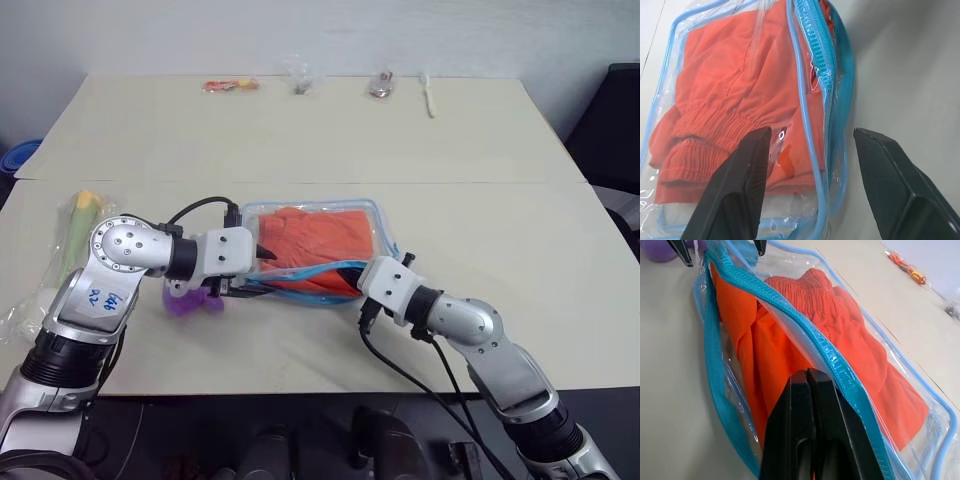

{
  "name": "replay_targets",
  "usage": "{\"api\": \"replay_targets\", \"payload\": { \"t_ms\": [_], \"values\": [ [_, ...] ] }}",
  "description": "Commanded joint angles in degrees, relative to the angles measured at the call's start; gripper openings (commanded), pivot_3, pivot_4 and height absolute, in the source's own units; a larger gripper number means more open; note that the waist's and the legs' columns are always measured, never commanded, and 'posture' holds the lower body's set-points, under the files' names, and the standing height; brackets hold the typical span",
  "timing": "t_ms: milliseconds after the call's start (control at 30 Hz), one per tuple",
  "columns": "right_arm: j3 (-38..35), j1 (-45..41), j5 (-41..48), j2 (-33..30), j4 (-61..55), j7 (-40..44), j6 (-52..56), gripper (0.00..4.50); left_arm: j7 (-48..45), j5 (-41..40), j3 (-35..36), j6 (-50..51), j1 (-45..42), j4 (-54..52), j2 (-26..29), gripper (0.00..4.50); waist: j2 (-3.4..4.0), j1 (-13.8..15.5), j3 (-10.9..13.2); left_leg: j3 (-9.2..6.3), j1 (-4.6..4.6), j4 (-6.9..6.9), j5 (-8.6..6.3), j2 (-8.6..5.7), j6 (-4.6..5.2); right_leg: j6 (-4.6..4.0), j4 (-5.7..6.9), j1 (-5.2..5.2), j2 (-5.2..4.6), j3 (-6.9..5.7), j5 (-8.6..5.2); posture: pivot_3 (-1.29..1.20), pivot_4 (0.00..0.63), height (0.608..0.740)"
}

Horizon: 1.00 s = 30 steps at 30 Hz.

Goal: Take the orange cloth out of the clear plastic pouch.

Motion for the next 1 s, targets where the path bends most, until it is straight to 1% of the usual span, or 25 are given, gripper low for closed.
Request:
{"api": "replay_targets", "payload": {
  "t_ms": [33, 67, 300, 367, 567, 600, 633, 667, 800, 1000],
  "values": [
    [-1.0, -0.3, -0.1, 0.4, -1.1, 0.1, -1.4, 0.0, 1.3, 0.4, 0.1, -0.7, -1.7, 0.5, -0.6, 2.38, 0.0, 0.0, 0.0, 0.0, 0.0, 0.0, 0.0, 0.0, 0.0, 0.0, 0.0, 0.0, 0.0, 0.0, 0.0, 0.0, 0.15, 0.74],
    [-1.0, -0.3, -0.1, 0.4, -1.2, 0.1, -1.4, 0.0, 1.3, 0.6, -0.1, -0.9, -1.8, 0.8, -0.7, 2.18, 0.0, -0.1, 0.0, 0.01, 0.0, 0.0, 0.0, 0.0, 0.0, 0.0, 0.0, 0.0, 0.0, 0.0, 0.0, 0.0, 0.15, 0.74],
    [-1.6, 0.0, 0.1, 0.1, -1.5, 0.5, -1.3, 0.0, 0.8, -0.5, 0.1, -0.1, -1.9, 0.7, -0.9, 0.02, 0.0, 0.0, 0.0, 0.01, 0.0, -0.01, 0.0, 0.0, 0.0, 0.0, 0.0, -0.01, 0.0, 0.0, 0.0, 0.0, 0.15, 0.74],
    [-1.6, 0.1, 0.0, 0.1, -1.5, 0.6, -1.4, 0.0, 0.9, -0.4, 0.2, -0.1, -1.9, 0.7, -1.0, 0.02, 0.0, -0.1, 0.0, 0.01, 0.0, -0.01, 0.0, 0.0, 0.0, 0.0, 0.0, -0.01, 0.0, 0.0, 0.0, 0.0, 0.15, 0.74],
    [-1.4, 0.7, -0.8, -0.4, -1.2, 0.7, -2.8, 0.0, 2.0, -1.6, 0.6, 5.1, -2.3, -1.5, -1.7, 0.02, 0.0, 0.0, 0.0, 0.01, 0.0, -0.01, 0.0, 0.0, 0.0, 0.0, 0.0, -0.01, 0.0, 0.0, 0.0, 0.0, 0.15, 0.74],
    [-1.1, 0.8, -1.2, -0.4, -1.0, 0.7, -2.8, 0.29, 2.2, -1.9, 0.7, 5.8, -2.3, -2.0, -1.8, 0.0, 0.0, 0.0, 0.0, 0.0, 0.0, -0.01, 0.0, 0.0, 0.0, 0.0, 0.0, -0.01, 0.0, 0.0, 0.0, 0.0, 0.15, 0.74],
    [-0.7, 0.9, -1.9, -0.5, -0.7, 0.4, -3.2, 0.37, 2.2, -2.1, 0.9, 6.3, -2.2, -2.3, -1.8, 0.0, 0.0, 0.0, 0.0, 0.0, 0.0, -0.01, 0.0, 0.0, 0.0, 0.0, 0.0, -0.01, 0.0, 0.0, 0.0, 0.0, 0.15, 0.74],
    [-0.4, 1.1, -2.5, -0.5, -0.6, 0.3, -3.5, 0.56, 2.3, -2.3, 1.0, 6.7, -2.2, -2.7, -1.8, 0.0, 0.0, 0.0, 0.0, 0.0, 0.0, -0.01, 0.0, 0.0, 0.0, 0.0, 0.0, -0.01, 0.0, 0.0, 0.0, 0.0, 0.15, 0.74],
    [1.8, 1.8, -6.3, -0.7, 0.6, -0.3, -4.6, 1.77, 2.7, -3.0, 1.3, 7.9, -2.0, -4.0, -1.6, 0.0, 0.0, -0.1, 0.0, 0.01, 0.0, -0.02, 0.0, 0.01, 0.0, 0.0, 0.0, -0.01, 0.0, 0.01, 0.0, 0.0, 0.15, 0.74],
    [3.6, 0.7, -10.4, 1.7, 3.8, -2.4, -6.2, 1.77, 2.9, -4.1, 1.8, 9.0, -2.6, -5.0, -1.2, 0.0, 0.0, -0.1, 0.0, 0.01, 0.0, -0.01, 0.0, 0.01, 0.0, 0.0, -0.01, -0.01, 0.0, 0.02, 0.0, 0.0, 0.15, 0.74]
  ]
}}
